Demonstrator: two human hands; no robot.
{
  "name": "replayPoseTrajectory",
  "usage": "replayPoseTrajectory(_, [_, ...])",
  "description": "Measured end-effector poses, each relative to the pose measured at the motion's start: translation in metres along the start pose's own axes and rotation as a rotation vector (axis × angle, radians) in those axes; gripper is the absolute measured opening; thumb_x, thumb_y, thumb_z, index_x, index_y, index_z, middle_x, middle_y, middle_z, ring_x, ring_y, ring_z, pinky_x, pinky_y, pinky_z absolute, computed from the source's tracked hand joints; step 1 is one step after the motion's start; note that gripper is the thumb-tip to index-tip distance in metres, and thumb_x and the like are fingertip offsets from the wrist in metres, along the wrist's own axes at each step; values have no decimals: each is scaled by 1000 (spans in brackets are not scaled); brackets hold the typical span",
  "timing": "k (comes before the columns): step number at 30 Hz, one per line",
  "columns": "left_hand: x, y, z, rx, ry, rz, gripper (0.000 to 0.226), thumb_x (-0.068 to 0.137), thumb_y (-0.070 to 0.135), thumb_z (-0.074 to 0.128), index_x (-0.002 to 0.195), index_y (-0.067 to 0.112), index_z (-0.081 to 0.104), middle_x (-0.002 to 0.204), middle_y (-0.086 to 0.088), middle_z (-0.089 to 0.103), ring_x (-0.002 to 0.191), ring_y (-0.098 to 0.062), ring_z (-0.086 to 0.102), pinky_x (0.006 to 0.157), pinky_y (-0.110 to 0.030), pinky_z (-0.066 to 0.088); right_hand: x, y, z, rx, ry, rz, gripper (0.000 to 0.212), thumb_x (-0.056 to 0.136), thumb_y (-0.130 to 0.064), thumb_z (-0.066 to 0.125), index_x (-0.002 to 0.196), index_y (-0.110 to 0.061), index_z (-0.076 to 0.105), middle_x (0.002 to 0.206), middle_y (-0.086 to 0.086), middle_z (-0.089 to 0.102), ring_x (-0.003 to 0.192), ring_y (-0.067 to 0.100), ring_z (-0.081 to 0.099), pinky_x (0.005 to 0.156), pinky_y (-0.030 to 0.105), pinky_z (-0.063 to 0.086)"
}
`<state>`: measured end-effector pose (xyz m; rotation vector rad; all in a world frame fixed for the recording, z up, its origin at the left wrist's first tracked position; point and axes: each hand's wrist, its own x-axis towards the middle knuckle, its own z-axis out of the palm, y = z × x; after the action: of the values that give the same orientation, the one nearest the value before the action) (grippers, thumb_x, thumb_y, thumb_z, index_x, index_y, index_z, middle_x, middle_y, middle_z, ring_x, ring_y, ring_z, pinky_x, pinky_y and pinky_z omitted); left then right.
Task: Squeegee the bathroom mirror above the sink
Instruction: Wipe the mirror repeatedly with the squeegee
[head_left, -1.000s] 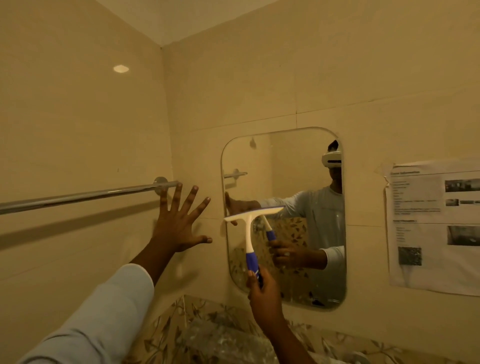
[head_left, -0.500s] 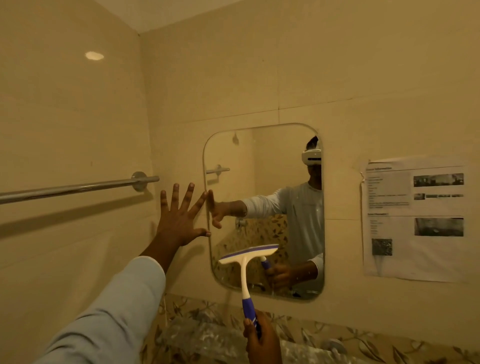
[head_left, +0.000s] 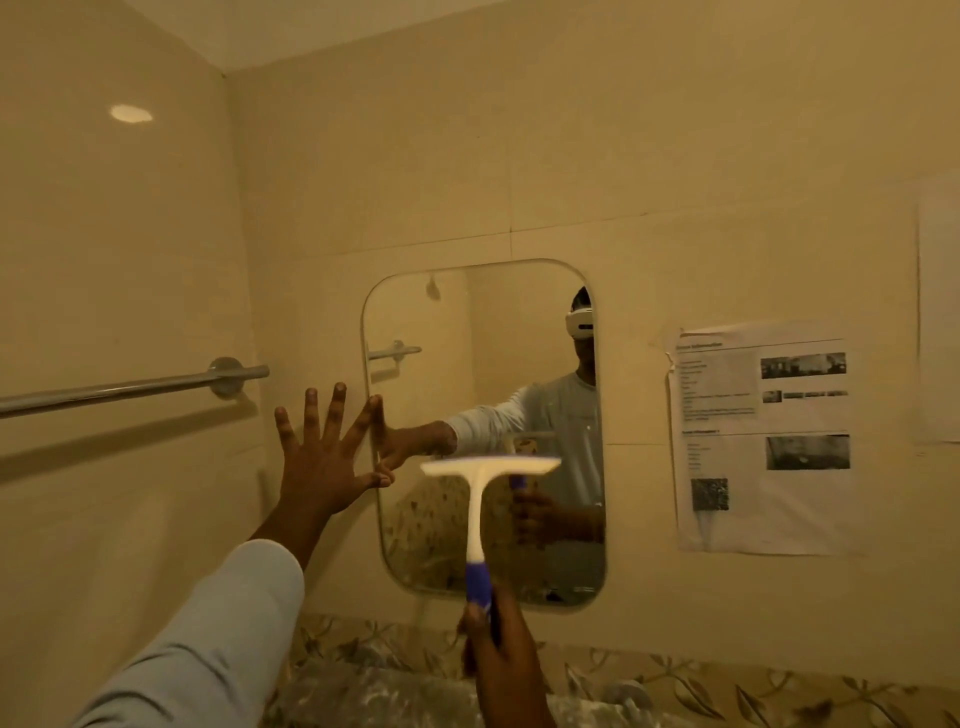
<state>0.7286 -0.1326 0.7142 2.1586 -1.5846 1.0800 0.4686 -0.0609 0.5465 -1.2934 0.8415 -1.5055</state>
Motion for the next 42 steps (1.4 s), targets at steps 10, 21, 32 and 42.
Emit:
replayPoseTrajectory(10, [-1, 4, -1, 11, -32, -24, 122, 71, 99, 37, 158, 37, -22, 167, -12, -32, 151, -46, -31, 114, -78, -9, 111, -172, 42, 81, -197, -249, 28, 111, -29, 48, 137, -17, 52, 93, 7, 64, 71, 16, 62, 65, 32, 56])
replayPoseTrajectory(21, [-4, 16, -14, 47, -93, -80, 124, 72, 98, 39, 154, 38, -33, 163, -12, -39, 149, -46, -34, 113, -78, -10, 117, -158, 21, -104, -165, -262, 40, 111, -31, 48, 149, -19, 47, 103, -14, 59, 103, 12, 65, 94, 40, 60])
replayPoseTrajectory(32, [-6, 22, -20, 62, -110, -135, 125, 70, 99, 40, 152, 41, -34, 163, -13, -39, 149, -46, -34, 113, -78, -9, 59, -31, -27, -156, -107, -102, 27, 109, -32, 50, 136, -29, 53, 117, 0, 66, 107, 16, 62, 95, 35, 54])
replayPoseTrajectory(42, [-9, 30, -26, 75, -115, -163, 125, 70, 97, 42, 152, 39, -33, 165, -15, -35, 150, -46, -32, 114, -78, -9, 16, 49, -54, -173, -32, 111, 21, 104, -32, 61, 123, -22, 66, 89, 9, 71, 76, 24, 63, 73, 36, 53])
